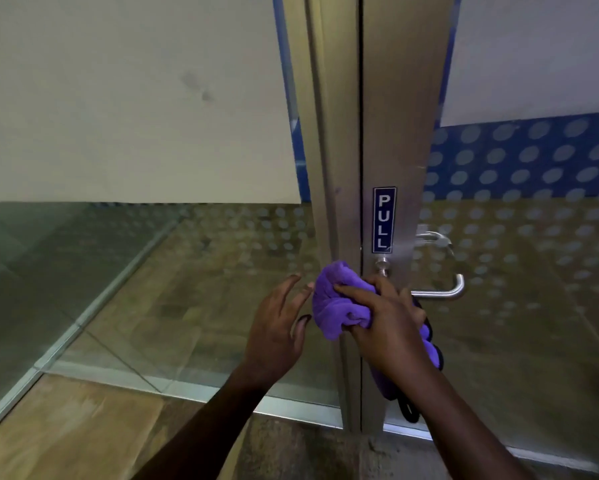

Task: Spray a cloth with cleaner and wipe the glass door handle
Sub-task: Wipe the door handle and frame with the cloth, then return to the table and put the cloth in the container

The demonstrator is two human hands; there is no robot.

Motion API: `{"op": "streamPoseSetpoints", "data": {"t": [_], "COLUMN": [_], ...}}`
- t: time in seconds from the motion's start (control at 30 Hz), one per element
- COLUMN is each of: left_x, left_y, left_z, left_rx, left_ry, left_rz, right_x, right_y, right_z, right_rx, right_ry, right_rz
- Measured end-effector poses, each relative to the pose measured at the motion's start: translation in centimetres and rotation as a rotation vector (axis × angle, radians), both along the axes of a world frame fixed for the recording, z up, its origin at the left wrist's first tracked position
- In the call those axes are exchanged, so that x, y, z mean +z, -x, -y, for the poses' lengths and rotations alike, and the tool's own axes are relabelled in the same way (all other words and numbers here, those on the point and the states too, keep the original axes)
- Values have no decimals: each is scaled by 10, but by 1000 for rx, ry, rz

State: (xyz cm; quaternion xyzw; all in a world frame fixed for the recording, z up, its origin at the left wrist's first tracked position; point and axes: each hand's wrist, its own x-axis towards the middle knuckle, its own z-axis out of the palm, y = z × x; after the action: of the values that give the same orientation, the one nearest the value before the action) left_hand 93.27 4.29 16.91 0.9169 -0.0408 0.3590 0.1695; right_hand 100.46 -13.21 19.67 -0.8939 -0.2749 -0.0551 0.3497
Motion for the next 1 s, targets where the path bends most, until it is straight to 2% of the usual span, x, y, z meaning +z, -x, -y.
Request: {"op": "streamPoseSetpoints", "data": {"t": [0.13,0.27,0.47,1.0], "left_x": [-1,2,8,13], "left_y": [27,61,117,296], "left_z": [-24,-47,-83,-174], "left_rx": [-15,-12,18,144], "left_ry": [-62,-103,8,280], "left_rz": [-67,-136,-196,-188], "right_x": [-9,-13,-13,-33], "right_y": [4,17,50,185], "right_z": [-24,-58,-105,-221], "right_rx": [127,355,602,673], "right_ry": [99,-51,-151,-216], "right_rz": [-157,-359,-588,-969]}}
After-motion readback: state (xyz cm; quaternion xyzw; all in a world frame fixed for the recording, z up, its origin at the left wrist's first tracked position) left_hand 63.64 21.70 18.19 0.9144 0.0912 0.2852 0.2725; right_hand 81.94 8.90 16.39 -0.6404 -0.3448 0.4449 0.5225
